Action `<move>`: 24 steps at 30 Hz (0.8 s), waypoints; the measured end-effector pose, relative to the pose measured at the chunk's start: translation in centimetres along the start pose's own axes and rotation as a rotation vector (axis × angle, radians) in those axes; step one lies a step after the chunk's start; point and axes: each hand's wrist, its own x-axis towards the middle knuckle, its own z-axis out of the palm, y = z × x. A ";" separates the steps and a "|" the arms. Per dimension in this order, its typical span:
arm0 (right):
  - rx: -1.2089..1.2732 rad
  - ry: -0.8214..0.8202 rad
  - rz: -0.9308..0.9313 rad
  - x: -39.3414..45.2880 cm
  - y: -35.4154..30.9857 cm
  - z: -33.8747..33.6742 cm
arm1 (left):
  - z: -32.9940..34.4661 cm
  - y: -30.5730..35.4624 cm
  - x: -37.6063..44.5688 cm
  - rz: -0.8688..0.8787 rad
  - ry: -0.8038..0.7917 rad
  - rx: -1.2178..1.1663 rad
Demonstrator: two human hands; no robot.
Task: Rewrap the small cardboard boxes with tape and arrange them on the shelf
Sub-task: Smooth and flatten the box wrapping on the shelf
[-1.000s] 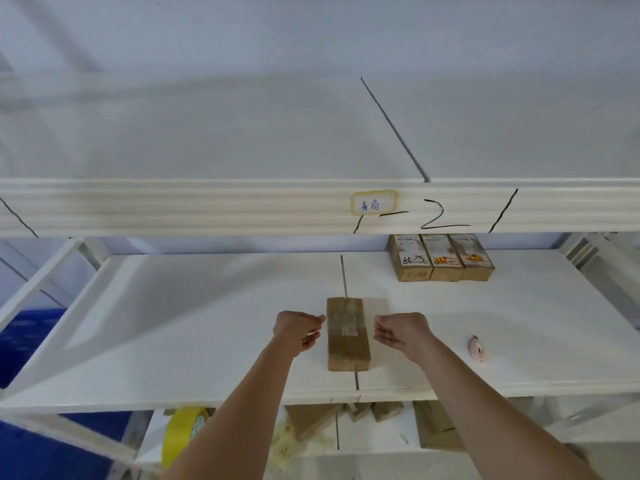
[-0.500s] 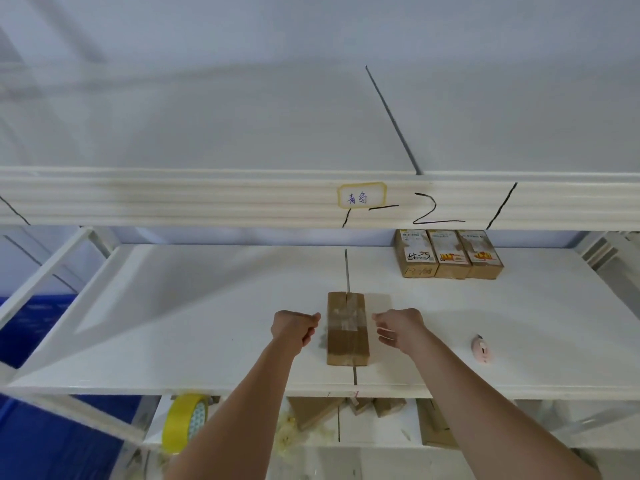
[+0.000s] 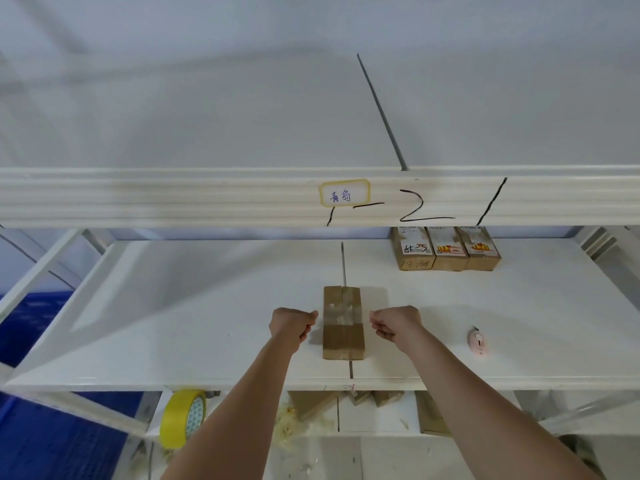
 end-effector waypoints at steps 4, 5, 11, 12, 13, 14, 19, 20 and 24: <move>-0.018 0.041 0.001 0.4 0.2 0.5 | 0.1 -0.3 0.4 0.014 0.008 0.025; -0.025 0.051 0.004 0.5 0.3 0.6 | 0.1 -0.4 0.5 0.011 0.004 0.028; -0.049 0.068 0.018 1.0 0.8 0.9 | 0.2 -1.0 1.3 -0.027 -0.036 0.013; -0.047 0.065 0.019 1.1 0.9 1.0 | 0.3 -1.1 1.4 -0.043 -0.043 0.008; -0.045 0.062 0.023 1.1 1.0 1.1 | 0.3 -1.1 1.5 -0.060 -0.051 0.003; -0.042 0.059 0.030 1.0 1.0 1.2 | 0.3 -1.2 1.6 -0.076 -0.066 -0.006; 0.009 0.029 0.086 1.3 1.1 1.7 | 0.6 -1.6 2.5 -0.117 -0.120 -0.030; 0.026 0.021 0.095 1.3 1.1 1.7 | 0.7 -1.7 2.7 -0.120 -0.124 -0.031; 0.103 -0.051 0.158 1.3 1.5 1.6 | 0.6 -2.1 3.0 -0.137 -0.164 -0.043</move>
